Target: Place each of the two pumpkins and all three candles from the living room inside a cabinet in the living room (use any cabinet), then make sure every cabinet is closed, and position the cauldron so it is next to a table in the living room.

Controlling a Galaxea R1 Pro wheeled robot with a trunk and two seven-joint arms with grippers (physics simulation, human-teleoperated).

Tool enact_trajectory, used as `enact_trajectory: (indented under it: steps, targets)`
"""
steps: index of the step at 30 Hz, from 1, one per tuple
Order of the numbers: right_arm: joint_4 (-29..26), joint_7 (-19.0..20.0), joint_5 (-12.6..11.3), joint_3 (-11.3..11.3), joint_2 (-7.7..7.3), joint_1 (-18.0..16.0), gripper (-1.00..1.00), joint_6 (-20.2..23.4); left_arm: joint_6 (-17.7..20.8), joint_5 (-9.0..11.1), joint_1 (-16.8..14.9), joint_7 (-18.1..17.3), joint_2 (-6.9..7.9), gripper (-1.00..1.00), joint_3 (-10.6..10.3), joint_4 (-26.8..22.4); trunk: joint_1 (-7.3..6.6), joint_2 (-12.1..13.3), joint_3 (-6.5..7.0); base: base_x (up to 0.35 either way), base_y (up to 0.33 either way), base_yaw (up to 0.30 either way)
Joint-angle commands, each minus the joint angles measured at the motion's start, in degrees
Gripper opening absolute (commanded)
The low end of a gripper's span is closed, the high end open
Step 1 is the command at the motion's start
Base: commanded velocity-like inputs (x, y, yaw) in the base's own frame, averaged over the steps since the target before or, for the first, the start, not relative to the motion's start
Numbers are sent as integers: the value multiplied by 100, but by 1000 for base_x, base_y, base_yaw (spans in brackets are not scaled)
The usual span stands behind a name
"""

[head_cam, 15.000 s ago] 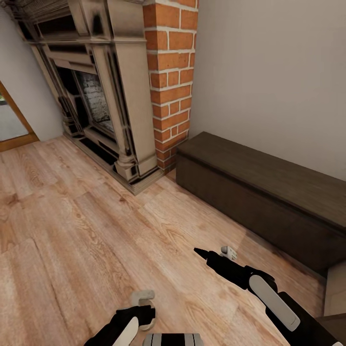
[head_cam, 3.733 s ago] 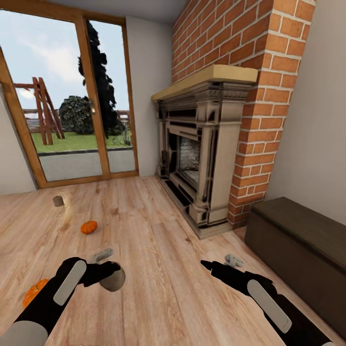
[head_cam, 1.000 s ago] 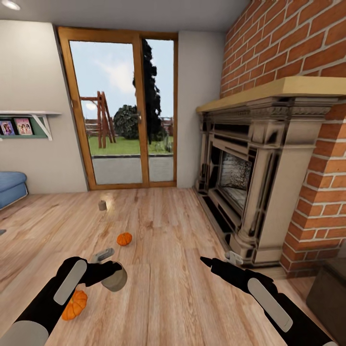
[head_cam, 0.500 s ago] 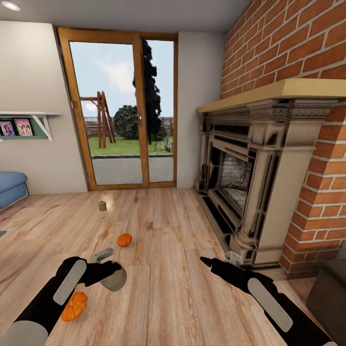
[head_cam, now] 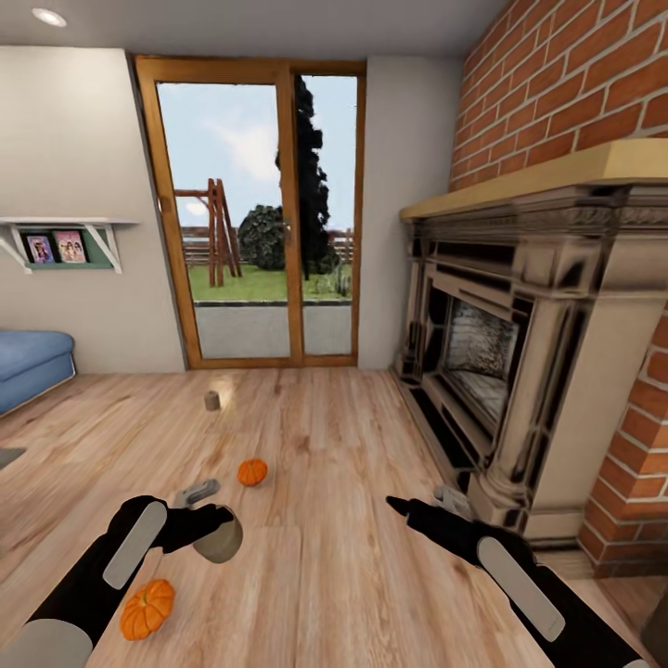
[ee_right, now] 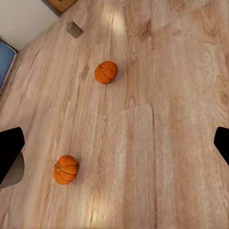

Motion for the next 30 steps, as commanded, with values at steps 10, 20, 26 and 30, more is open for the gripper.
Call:
enact_trajectory:
  steps: [10,20,26,30]
  targets:
    - [-8,-27,-49,9,-6,-4,100,6,-4,58,-5,74,-2,-100,-44,3,2,-3,-4,332,0,23]
    - [-11,-26,-49,9,-6,-4,100,6,-6,58,-5,72,-4,-100,-53,28,2,-3,-4,333,0,0]
    - [-10,-26,-49,10,-6,-4,100,6,-6,58,-5,72,-3,-100,-45,25,2,-3,-4,333,0,0]
    - [-9,-26,-49,12,-6,-4,100,6,-6,58,-5,72,-2,-100,-44,25,2,-3,-4,333,0,0]
